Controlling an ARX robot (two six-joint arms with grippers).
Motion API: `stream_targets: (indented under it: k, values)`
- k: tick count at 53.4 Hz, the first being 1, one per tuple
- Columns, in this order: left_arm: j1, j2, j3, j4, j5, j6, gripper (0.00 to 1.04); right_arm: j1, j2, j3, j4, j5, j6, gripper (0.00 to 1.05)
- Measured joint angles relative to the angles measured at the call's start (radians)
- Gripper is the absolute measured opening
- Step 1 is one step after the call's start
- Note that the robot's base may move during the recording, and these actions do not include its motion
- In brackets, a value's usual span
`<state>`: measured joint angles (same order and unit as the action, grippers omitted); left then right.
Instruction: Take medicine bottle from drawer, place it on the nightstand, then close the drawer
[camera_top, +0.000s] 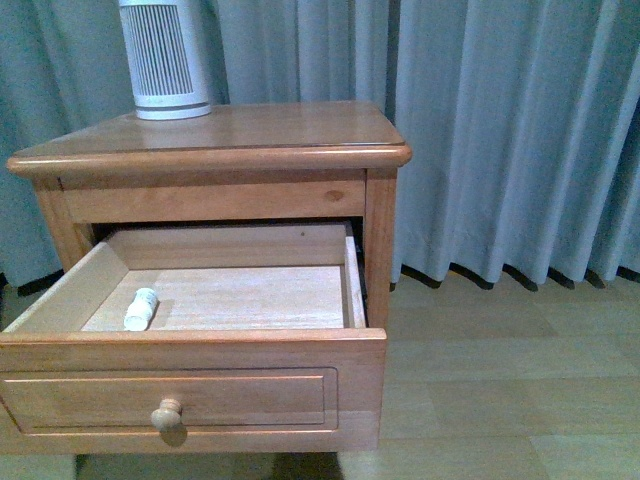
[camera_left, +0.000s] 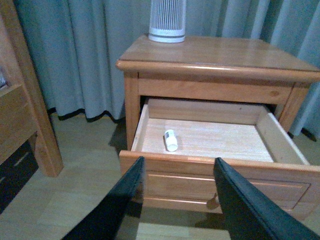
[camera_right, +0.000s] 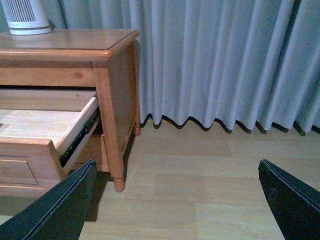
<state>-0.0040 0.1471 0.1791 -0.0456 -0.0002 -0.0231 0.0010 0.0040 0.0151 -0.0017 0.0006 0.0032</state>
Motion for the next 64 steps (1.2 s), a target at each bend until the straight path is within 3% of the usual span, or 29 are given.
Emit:
stream_targets:
  k: [10,64]
  values:
    - [0.0,-0.039,-0.05,0.02,0.003,0.008,0.03,0.0,0.0,0.0,0.0,0.002,0.0,0.98]
    - [0.0,-0.141,-0.17,0.04,0.0,0.013,0.04,0.0,-0.001,0.0,0.0,-0.004,0.0,0.98]
